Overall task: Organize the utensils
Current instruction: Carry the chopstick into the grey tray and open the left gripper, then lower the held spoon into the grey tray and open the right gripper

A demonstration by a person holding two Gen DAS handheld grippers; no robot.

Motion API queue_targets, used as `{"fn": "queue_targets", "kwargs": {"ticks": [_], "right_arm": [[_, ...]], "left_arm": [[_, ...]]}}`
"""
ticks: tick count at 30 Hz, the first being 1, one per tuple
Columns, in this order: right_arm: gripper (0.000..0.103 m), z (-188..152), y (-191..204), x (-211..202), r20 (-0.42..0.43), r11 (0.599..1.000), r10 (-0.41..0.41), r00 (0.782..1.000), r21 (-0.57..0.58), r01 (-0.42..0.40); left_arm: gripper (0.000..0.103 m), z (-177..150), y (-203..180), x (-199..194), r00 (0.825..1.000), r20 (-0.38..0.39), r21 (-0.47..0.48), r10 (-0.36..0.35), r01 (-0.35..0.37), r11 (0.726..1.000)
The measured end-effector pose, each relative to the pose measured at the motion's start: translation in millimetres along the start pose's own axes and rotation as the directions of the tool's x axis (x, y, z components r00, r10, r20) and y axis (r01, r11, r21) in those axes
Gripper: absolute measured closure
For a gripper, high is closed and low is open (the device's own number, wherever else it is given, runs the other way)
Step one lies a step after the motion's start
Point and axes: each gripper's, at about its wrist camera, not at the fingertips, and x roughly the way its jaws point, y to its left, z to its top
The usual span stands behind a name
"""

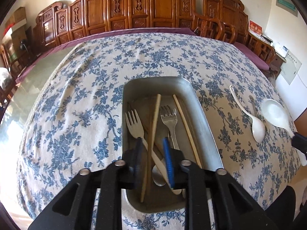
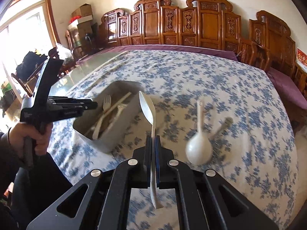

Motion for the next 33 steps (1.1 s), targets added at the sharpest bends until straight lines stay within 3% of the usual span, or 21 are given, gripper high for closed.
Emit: {"fn": "queue_targets", "kwargs": {"ticks": [15,21,33], "right_arm": [[0.099,42,63,63,-0.035,0.997,0.078,0.996,-0.014,-0.078],[0.099,49,75,85,-0.065,0.997,0.083,0.994,0.0,-0.083],[0.099,61,89,125,-0.118,0.997,0.079,0.99,0.022,-0.077]], "left_arm": [[0.073,-2,43,-52,0.998,0.054,0.001,0.017,-0.018,1.0],[0.071,-11,63,-52,0.999,0.046,-0.022,0.028,-0.027,0.999],[0.056,-25,90,-42,0.999,0.021,-0.07,0.037,-0.036,0.997]]}}
